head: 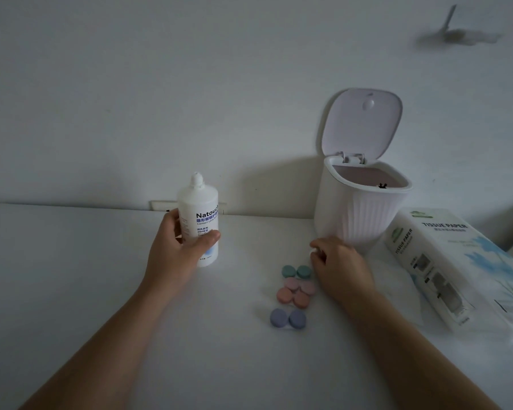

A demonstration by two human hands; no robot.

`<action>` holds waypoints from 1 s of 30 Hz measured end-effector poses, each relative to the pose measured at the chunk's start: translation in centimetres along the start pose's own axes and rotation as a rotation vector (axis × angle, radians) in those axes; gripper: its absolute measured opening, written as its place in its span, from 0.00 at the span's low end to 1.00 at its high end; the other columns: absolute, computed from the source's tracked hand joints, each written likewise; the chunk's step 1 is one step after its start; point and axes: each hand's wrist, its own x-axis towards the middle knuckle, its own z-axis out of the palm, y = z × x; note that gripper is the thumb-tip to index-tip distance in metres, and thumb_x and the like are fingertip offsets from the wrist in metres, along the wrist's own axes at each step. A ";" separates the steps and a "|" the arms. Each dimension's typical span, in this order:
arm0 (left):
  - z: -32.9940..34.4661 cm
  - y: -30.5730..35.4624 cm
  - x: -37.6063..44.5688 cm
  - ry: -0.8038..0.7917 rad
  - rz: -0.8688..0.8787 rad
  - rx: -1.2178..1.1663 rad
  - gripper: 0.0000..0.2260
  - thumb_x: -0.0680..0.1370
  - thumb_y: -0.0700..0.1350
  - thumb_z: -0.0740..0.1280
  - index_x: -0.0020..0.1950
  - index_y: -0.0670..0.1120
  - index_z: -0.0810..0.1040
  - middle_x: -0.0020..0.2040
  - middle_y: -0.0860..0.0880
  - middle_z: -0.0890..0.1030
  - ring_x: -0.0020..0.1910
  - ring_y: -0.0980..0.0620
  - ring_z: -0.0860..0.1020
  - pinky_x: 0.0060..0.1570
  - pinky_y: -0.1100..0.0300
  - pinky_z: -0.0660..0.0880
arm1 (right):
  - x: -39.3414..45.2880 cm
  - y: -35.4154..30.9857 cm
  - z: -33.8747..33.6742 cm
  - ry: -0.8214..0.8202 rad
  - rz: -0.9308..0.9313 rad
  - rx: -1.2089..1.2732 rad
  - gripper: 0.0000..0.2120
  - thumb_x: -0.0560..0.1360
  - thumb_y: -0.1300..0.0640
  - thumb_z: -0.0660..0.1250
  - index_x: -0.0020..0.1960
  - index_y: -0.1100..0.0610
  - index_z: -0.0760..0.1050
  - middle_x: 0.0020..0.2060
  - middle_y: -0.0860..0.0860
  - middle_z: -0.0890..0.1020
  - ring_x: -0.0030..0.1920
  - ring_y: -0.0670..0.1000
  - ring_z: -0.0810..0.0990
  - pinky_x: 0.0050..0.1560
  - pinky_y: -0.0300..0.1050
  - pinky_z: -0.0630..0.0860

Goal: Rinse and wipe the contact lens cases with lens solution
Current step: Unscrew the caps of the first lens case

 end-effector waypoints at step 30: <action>5.2 2.2 -3.5 -0.518 0.475 0.372 0.14 0.75 0.57 0.71 0.60 0.59 0.80 0.51 0.61 0.78 0.43 0.54 0.76 0.40 0.69 0.71 | 0.9 1.2 -1.8 -0.353 -0.320 0.163 0.15 0.75 0.51 0.73 0.61 0.50 0.81 0.35 0.41 0.74 0.35 0.31 0.73 0.42 0.23 0.67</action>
